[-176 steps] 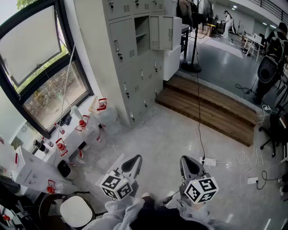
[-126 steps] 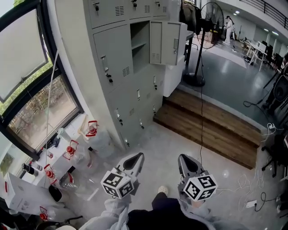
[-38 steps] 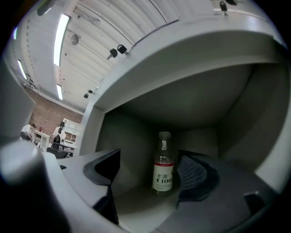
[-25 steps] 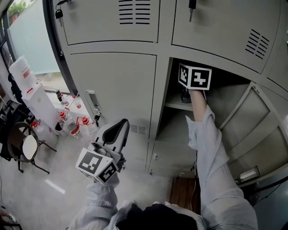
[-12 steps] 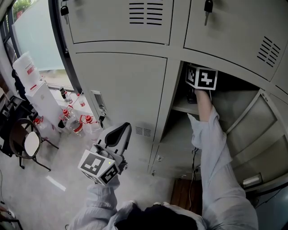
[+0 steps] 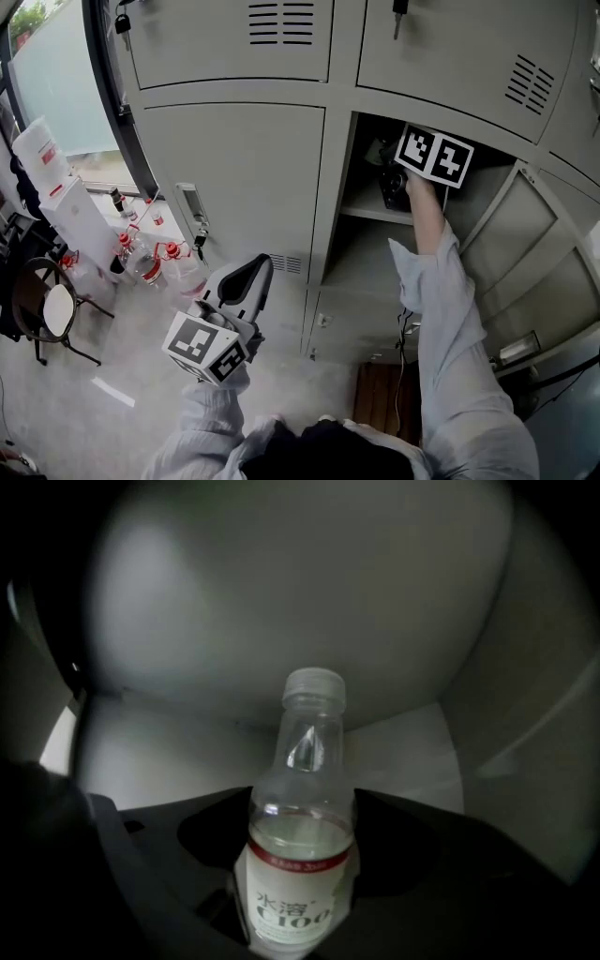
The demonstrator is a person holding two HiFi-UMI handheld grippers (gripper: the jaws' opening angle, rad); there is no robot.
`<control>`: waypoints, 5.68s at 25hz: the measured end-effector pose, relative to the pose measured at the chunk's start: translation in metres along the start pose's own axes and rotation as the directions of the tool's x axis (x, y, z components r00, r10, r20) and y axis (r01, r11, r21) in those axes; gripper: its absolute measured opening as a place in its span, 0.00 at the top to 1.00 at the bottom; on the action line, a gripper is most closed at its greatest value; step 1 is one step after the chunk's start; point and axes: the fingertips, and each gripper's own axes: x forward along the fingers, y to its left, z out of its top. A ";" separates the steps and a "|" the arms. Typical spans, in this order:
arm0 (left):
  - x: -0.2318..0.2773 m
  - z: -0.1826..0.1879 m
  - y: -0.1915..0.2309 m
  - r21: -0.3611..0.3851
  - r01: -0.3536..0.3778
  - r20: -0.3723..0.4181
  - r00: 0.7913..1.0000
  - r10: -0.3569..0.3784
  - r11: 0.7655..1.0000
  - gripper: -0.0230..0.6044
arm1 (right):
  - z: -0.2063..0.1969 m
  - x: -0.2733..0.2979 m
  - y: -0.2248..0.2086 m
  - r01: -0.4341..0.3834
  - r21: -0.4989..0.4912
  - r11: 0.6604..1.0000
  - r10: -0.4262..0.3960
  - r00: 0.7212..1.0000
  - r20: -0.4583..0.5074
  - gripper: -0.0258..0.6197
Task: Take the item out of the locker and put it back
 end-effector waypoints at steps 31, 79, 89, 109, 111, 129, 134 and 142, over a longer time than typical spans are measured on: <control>0.006 -0.022 -0.043 -0.074 0.154 0.009 0.988 -0.154 0.985 0.95 | -0.026 -0.172 0.055 -0.140 0.315 0.939 0.131 0.990 0.050 0.46; -0.063 -0.126 -0.003 -0.174 -0.070 -0.218 0.975 0.031 0.982 0.95 | -0.246 -0.105 0.008 -0.147 -0.880 0.451 -0.296 0.906 -0.302 0.46; -0.067 -0.119 0.009 -0.159 -0.118 -0.212 0.974 0.082 0.980 0.95 | -0.236 -0.052 0.018 -0.078 -0.496 0.865 -0.062 0.964 -0.259 0.46; -0.072 -0.120 0.005 -0.144 -0.130 -0.235 0.967 0.094 0.981 0.95 | -0.250 -0.020 0.018 -0.063 -0.154 0.986 0.031 0.979 -0.200 0.28; -0.072 -0.119 0.004 -0.145 -0.126 -0.235 0.968 0.090 0.981 0.95 | -0.247 -0.024 0.020 -0.071 -0.138 0.988 0.042 0.980 -0.197 0.21; -0.055 -0.112 -0.027 -0.187 0.018 -0.189 0.980 -0.054 0.982 0.95 | -0.211 -0.156 0.029 -0.010 0.085 0.996 0.024 0.986 -0.164 0.19; -0.048 -0.114 -0.036 -0.201 0.065 -0.182 0.978 -0.103 0.977 0.95 | -0.193 -0.204 0.044 -0.017 0.090 0.996 0.030 0.990 -0.138 0.19; -0.039 -0.126 -0.048 -0.241 0.107 -0.183 0.971 -0.153 0.965 0.95 | -0.202 -0.291 0.066 0.033 0.012 0.999 -0.030 0.988 -0.152 0.19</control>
